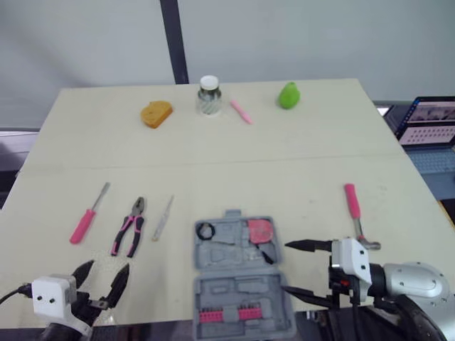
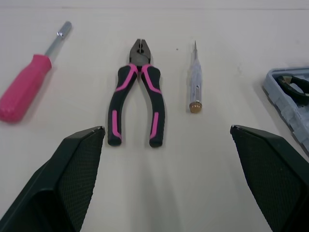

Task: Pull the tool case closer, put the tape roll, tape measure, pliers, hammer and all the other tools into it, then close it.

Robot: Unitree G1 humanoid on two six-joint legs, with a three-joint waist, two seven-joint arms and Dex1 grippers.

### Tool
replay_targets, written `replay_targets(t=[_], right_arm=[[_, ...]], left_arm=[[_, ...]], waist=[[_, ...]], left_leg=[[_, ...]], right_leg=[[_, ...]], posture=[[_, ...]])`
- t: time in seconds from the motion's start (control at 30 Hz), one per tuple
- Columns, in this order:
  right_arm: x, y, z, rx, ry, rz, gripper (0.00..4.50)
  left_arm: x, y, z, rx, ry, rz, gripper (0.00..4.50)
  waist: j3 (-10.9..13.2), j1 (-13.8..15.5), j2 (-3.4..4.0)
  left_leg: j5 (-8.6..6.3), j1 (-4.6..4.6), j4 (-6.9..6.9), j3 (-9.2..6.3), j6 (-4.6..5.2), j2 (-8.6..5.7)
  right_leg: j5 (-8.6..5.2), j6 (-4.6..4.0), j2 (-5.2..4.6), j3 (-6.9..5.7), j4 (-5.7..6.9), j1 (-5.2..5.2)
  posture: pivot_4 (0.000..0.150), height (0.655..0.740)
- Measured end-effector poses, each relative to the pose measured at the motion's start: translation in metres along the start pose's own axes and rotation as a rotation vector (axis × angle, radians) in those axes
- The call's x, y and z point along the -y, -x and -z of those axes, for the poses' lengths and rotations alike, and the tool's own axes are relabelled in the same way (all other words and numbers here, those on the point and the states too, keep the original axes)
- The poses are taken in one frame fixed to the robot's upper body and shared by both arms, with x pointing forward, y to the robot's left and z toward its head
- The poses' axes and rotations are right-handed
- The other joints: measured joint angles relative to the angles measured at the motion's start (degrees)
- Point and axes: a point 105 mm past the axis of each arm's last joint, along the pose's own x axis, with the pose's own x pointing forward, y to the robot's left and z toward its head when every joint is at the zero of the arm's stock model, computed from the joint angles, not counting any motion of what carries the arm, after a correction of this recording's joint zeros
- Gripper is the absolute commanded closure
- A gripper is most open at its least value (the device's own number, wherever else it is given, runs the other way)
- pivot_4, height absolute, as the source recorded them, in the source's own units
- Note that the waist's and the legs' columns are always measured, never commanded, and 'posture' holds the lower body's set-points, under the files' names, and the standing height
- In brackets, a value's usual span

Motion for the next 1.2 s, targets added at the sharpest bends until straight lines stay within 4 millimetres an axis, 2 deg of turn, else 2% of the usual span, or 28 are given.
replay_targets(t=[0.1,0.23,0.33,0.5,0.7,0.97,1.2], right_arm=[[0.000,0.002,0.001,-0.010,0.003,0.002,0.06],[0.003,0.007,0.000,-0.023,0.010,0.019,0.06],[0.003,0.009,0.000,-0.028,0.016,0.022,0.06],[0.002,0.009,0.001,-0.031,0.010,0.025,0.06],[0.004,0.009,0.000,-0.031,0.016,0.044,0.06],[0.006,0.012,-0.002,-0.038,0.027,0.075,0.06],[0.004,0.013,-0.002,-0.044,0.022,0.086,0.06]], left_arm=[[-0.013,-0.011,-0.011,0.003,-0.030,-0.042,0.00],[-0.021,-0.025,-0.008,-0.105,-0.042,-0.048,0.00],[-0.022,-0.040,-0.018,-0.091,-0.043,-0.023,0.00],[-0.037,-0.058,-0.023,-0.121,-0.057,-0.054,0.00],[-0.035,-0.078,-0.015,-0.208,-0.058,-0.064,0.00],[-0.027,-0.103,-0.016,-0.274,-0.052,-0.041,0.00],[-0.026,-0.115,-0.005,-0.348,-0.062,-0.042,0.00]], waist=[[0.0,-0.1,0.01],[0.0,-0.2,0.01],[0.0,-0.3,0.01],[0.0,-0.6,0.02],[0.0,-0.7,0.02],[0.0,-0.9,0.03],[0.0,-1.4,0.02]], left_leg=[[0.01,0.03,0.02,0.00,-0.01,0.00],[0.02,0.05,0.02,0.01,-0.02,-0.02],[0.06,0.09,0.04,0.01,-0.09,0.00],[0.14,0.15,0.03,0.01,-0.20,0.01],[0.16,0.13,0.03,0.00,-0.21,-0.01],[0.19,0.15,0.03,0.01,-0.25,-0.01],[0.20,0.14,0.02,-0.01,-0.26,0.00]], right_leg=[[0.00,0.01,0.02,0.03,0.11,-0.01],[0.01,0.01,0.05,0.06,0.22,-0.05],[0.00,0.01,0.04,0.07,0.33,-0.06],[-0.01,-0.03,0.04,0.07,0.59,-0.13],[-0.02,-0.03,0.03,0.12,0.65,-0.19],[-0.02,-0.03,0.03,0.12,0.79,-0.23],[-0.02,-0.04,0.03,0.11,0.85,-0.26]], posture=[[0.150,0.7356],[0.150,0.7356],[0.150,0.7356],[0.150,0.7356],[0.150,0.7356],[0.150,0.7356],[0.150,0.7356]])
